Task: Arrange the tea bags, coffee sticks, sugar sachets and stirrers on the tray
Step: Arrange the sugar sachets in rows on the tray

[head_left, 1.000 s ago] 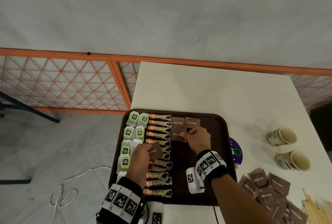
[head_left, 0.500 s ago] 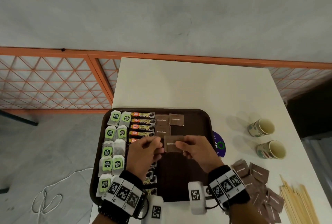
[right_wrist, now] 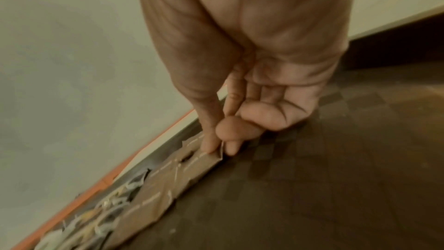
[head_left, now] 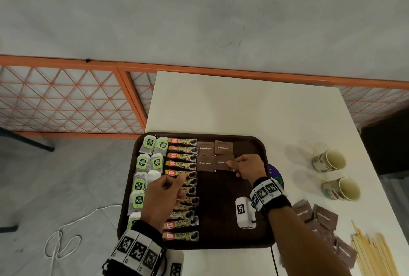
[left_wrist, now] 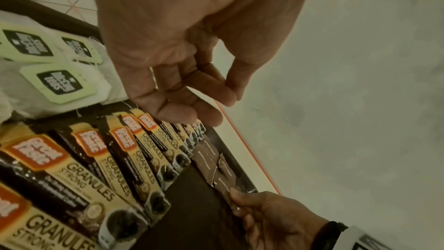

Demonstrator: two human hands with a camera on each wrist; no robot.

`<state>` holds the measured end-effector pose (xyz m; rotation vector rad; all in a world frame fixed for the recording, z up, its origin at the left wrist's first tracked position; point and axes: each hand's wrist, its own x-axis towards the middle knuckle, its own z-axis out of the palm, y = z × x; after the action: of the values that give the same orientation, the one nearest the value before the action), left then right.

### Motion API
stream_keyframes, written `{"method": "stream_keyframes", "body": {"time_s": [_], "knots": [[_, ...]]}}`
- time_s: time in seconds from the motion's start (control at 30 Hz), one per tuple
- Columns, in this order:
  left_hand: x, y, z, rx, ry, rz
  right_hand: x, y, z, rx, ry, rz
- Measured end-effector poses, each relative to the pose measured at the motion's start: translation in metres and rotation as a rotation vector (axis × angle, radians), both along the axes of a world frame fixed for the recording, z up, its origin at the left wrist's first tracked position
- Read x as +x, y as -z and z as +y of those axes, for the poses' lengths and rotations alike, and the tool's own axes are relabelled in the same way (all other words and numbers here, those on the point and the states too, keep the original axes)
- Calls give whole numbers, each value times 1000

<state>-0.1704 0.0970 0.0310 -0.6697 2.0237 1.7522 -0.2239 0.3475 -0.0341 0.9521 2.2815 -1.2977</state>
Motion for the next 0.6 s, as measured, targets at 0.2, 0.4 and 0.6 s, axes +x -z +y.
{"method": "stream_keyframes", "body": {"time_s": [0.2,0.4,0.6], "knots": [[4,-4,-35,-147,17,27,18,-16,-3,207,-30,72],[9,21,-111,-689,166,47,94,-46,18,480,-75,85],[35,51,-123,-741,376,-37,143,-19,25,487,-144,-35]]}}
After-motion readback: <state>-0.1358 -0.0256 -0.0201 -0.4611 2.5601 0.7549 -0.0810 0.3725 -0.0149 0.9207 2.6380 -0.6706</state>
